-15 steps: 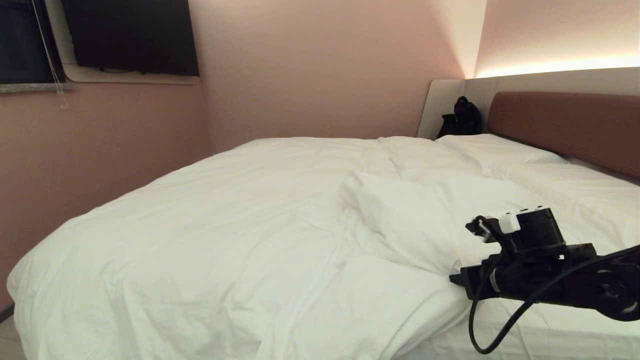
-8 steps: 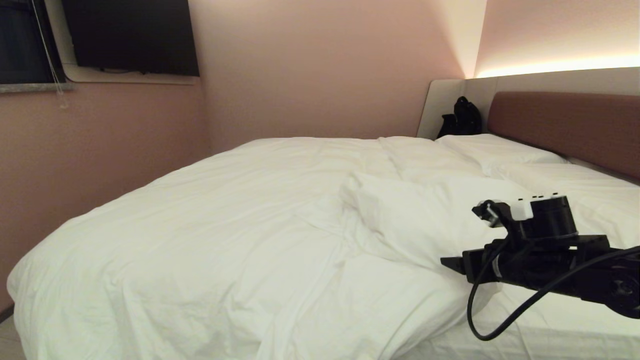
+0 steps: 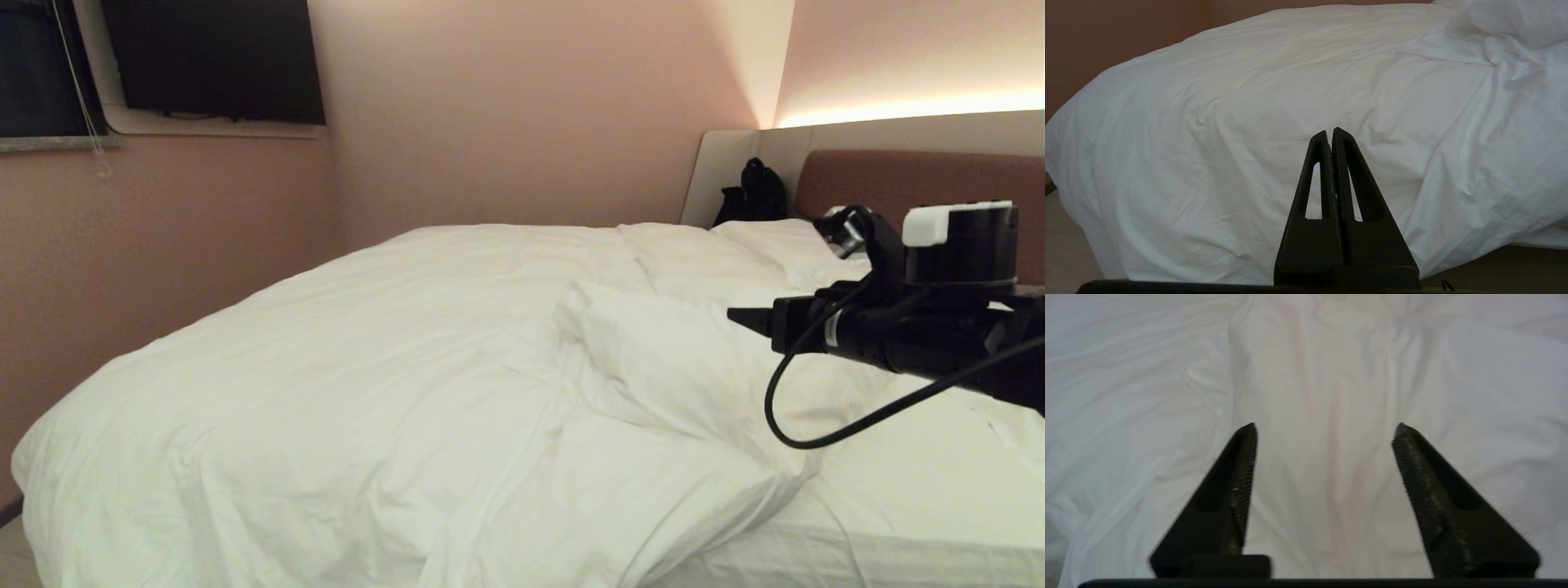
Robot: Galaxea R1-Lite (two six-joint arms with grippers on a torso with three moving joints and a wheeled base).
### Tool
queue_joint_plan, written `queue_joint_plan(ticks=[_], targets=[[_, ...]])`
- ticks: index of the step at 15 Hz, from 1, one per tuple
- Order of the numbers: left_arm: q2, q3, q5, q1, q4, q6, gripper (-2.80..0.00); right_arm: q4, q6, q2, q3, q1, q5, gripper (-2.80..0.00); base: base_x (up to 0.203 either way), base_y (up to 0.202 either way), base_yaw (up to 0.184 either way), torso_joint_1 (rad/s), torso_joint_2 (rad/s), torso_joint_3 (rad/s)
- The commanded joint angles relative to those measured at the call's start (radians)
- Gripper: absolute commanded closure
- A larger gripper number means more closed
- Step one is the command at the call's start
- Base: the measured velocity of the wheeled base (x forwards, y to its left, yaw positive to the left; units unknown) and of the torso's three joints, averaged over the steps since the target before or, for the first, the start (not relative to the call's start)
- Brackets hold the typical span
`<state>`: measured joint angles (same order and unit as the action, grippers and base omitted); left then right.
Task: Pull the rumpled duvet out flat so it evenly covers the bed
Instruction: Flatten the corners of the folded blanket
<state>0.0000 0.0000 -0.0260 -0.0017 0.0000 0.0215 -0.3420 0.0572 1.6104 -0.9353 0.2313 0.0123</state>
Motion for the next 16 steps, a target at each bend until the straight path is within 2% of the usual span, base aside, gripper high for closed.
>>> queue_joint_plan(ticks=[1, 7, 11, 13, 16], targets=[[0.0, 0.0, 0.0, 0.0, 0.0, 0.0, 0.0, 0.041, 0.001, 0.053, -0.103, 0.002, -0.001, 0.0, 0.0, 0.0, 0.0, 0.0, 0.0, 0.0], [0.0, 0.0, 0.0, 0.0, 0.0, 0.0, 0.0, 0.164, 0.015, 0.276, -0.375, 0.013, 0.002, 0.0, 0.0, 0.0, 0.0, 0.0, 0.0, 0.0], [0.0, 0.0, 0.0, 0.0, 0.0, 0.0, 0.0, 0.321, 0.123, 0.447, -0.611, 0.021, 0.002, 0.0, 0.0, 0.0, 0.0, 0.0, 0.0, 0.0], [0.0, 0.0, 0.0, 0.0, 0.0, 0.0, 0.0, 0.373, 0.157, 0.496, -0.665, 0.023, -0.003, 0.0, 0.0, 0.0, 0.0, 0.0, 0.0, 0.0], [0.0, 0.0, 0.0, 0.0, 0.0, 0.0, 0.0, 0.391, 0.159, 0.534, -0.7, 0.026, -0.003, 0.0, 0.0, 0.0, 0.0, 0.0, 0.0, 0.0]])
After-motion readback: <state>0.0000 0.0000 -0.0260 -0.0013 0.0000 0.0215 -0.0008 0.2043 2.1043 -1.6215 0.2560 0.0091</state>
